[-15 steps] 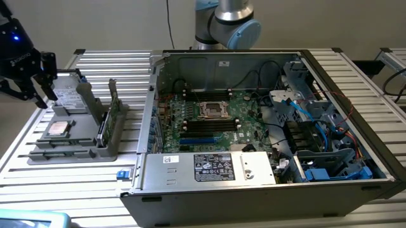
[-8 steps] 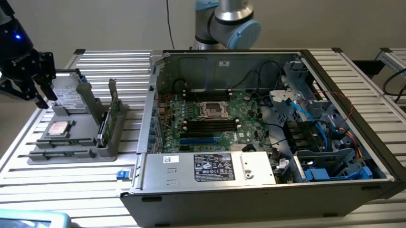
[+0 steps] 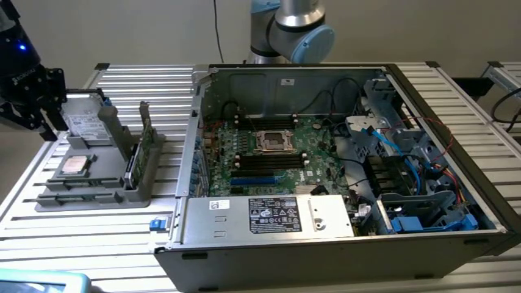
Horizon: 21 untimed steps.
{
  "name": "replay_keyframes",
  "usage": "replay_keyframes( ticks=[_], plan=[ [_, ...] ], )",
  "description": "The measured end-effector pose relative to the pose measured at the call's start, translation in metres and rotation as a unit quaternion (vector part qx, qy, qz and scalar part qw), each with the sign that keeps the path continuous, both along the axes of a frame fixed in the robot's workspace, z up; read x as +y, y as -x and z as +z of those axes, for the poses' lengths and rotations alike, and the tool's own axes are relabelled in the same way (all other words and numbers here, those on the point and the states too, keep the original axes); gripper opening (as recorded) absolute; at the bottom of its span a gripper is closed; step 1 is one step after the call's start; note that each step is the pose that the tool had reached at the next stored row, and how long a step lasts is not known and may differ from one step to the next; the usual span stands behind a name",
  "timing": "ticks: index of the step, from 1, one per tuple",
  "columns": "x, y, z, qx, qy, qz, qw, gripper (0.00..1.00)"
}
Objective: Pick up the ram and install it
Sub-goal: 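Pick up the ram and move it above insertion slot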
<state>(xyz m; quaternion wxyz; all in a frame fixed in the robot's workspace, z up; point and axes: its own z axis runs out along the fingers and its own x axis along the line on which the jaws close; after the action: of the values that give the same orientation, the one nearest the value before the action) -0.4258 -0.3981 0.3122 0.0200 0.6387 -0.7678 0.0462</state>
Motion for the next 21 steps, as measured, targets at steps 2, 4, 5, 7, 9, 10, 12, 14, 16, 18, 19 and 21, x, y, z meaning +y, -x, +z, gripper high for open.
replay_keyframes(
  ticks=[2, 4, 5, 7, 9, 10, 12, 14, 16, 18, 19, 21],
  plan=[
    [0.0000, 0.0005, -0.0001, 0.0092, 0.0000, 0.005, 0.9999, 0.36],
    [0.0000, 0.0009, -0.0001, 0.0150, 0.0006, 0.013, 0.9998, 0.36],
    [0.0000, 0.0011, -0.0001, 0.0155, 0.0023, 0.018, 0.9997, 0.36],
    [0.0001, 0.0014, -0.0002, 0.0158, 0.0082, 0.028, 0.9994, 0.36],
    [0.0003, 0.0017, -0.0003, 0.0160, 0.0148, 0.039, 0.9990, 0.36],
    [0.0003, 0.0019, -0.0004, 0.0160, 0.0180, 0.044, 0.9988, 0.36],
    [0.0005, 0.0021, -0.0006, 0.0162, 0.0240, 0.055, 0.9981, 0.36],
    [0.0004, 0.0021, -0.0011, 0.0188, 0.0252, 0.069, 0.9971, 0.36],
    [0.0005, 0.0022, -0.0026, 0.0229, 0.0252, 0.083, 0.9959, 0.36],
    [0.0004, 0.0022, -0.0046, 0.0275, 0.0251, 0.098, 0.9945, 0.36],
    [0.0002, 0.0021, -0.0056, 0.0300, 0.0250, 0.105, 0.9938, 0.36],
    [-0.0006, 0.0021, -0.0080, 0.0362, 0.0246, 0.114, 0.9925, 0.36]
  ],
)
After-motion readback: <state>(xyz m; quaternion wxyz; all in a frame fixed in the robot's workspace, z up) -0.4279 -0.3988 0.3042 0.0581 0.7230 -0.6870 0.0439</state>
